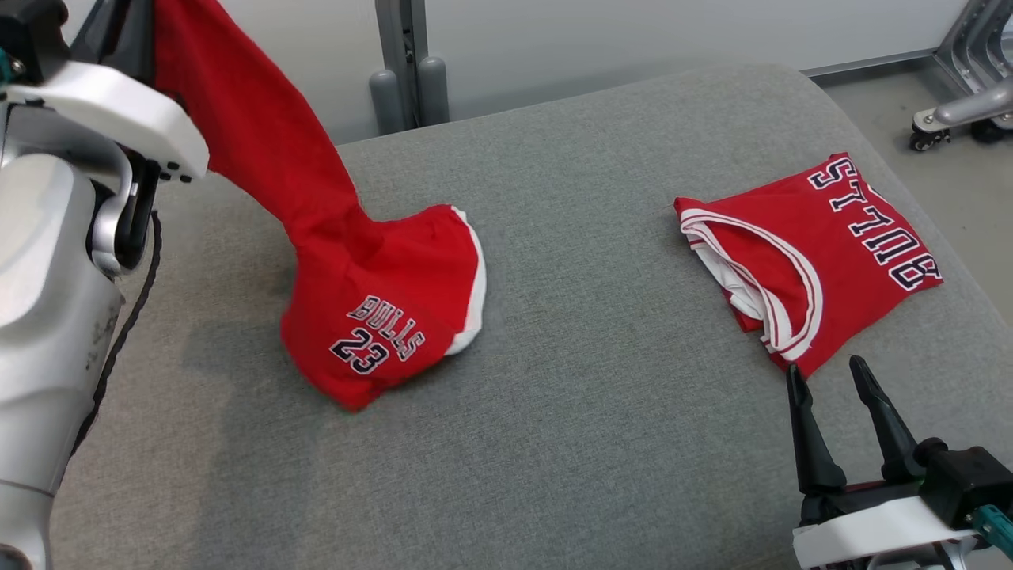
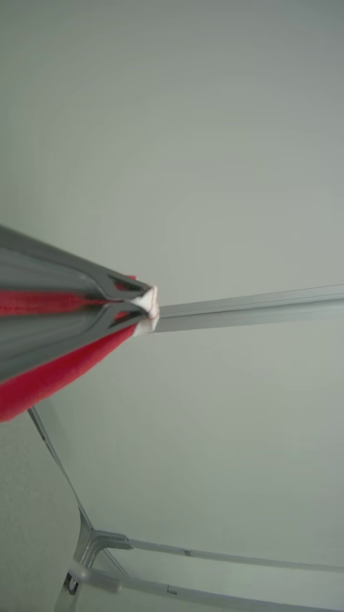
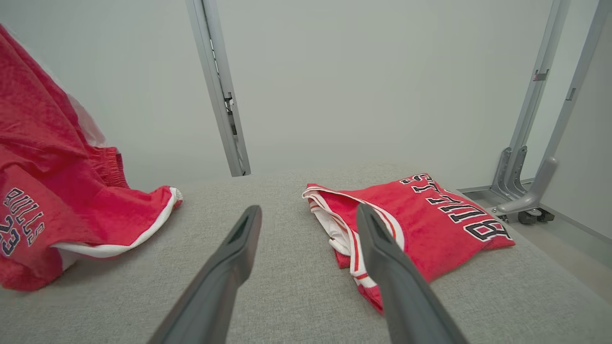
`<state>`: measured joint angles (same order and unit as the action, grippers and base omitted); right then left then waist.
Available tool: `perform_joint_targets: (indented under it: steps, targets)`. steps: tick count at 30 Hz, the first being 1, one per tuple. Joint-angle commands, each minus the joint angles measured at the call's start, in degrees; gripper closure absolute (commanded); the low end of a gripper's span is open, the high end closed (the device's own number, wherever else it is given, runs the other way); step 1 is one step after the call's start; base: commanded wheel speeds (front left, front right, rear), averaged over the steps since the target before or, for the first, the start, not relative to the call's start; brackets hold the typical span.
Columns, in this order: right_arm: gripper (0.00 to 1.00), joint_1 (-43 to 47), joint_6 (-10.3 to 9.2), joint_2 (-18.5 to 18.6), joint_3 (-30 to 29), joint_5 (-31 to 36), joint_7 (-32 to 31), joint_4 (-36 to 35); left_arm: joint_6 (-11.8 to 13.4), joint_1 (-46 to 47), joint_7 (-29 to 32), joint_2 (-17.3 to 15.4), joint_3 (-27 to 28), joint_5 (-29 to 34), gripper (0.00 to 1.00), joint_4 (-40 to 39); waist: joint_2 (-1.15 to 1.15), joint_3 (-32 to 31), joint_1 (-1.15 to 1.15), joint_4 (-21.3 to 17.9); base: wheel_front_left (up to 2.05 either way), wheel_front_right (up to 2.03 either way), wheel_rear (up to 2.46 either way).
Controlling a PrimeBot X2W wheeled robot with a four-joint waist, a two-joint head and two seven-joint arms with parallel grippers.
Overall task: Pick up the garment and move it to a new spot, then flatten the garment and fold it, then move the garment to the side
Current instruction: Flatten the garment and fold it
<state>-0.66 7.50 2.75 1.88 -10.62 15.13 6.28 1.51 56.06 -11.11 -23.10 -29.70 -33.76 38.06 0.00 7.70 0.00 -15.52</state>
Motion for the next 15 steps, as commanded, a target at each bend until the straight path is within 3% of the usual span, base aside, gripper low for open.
perform_joint_targets:
  steps: [1,9,15]
  targets:
    - [0.00,-0.4,-0.01,0.3,-0.3,-0.4,0.0,0.1,-0.4,1.6,0.1,-0.2,-0.1,0.4,1.00,-0.6,0.00,0.1,0.00,-0.4,0.00,0.00,0.00]
    - [0.00,0.2,-0.01,0.3,-0.8,-0.8,0.0,0.1,-2.5,4.8,0.2,0.9,-0.7,-0.5,1.00,-7.2,0.00,-0.2,0.00,-0.5,0.00,0.00,0.00]
    - [0.00,0.1,-0.01,0.3,-1.2,-0.3,0.0,-0.1,-1.8,-0.9,1.6,1.9,-1.8,-2.2,1.00,-17.5,0.00,-0.7,0.00,0.6,0.00,0.00,0.00]
